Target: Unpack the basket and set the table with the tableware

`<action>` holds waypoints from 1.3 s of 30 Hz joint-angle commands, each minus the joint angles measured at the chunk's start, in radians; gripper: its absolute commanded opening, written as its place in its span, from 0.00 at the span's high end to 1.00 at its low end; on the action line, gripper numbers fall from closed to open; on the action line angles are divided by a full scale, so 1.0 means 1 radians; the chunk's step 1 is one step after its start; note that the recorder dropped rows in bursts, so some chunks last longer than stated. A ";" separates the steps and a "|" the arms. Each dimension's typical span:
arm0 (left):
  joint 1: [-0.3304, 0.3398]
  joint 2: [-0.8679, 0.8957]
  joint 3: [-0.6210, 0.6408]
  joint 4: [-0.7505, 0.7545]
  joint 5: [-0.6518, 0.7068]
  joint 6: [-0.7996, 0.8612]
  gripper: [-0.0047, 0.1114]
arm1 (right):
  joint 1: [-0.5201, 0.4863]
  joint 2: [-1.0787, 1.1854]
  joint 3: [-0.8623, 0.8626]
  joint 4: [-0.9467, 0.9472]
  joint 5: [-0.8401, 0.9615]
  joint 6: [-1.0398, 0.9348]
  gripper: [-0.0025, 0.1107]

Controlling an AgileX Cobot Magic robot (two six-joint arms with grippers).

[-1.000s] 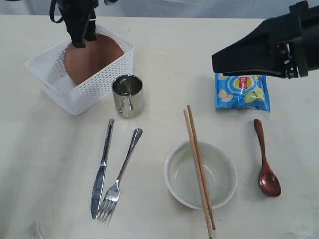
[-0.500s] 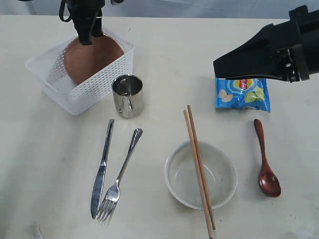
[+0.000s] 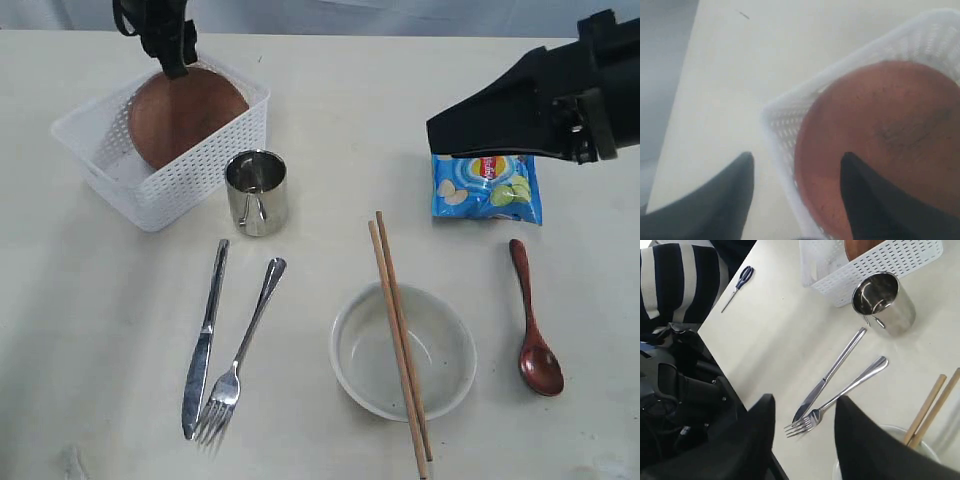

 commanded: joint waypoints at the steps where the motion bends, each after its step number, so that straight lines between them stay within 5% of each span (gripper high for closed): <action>1: 0.003 -0.015 -0.003 -0.010 0.023 0.093 0.53 | 0.037 -0.007 -0.005 -0.013 -0.011 -0.017 0.64; 12: -0.002 0.042 -0.005 -0.021 0.029 0.313 0.53 | 0.074 -0.007 -0.005 -0.042 -0.020 -0.013 0.64; 39: 0.006 0.177 -0.108 -0.047 0.067 0.316 0.53 | 0.074 -0.007 -0.005 -0.087 -0.024 -0.020 0.64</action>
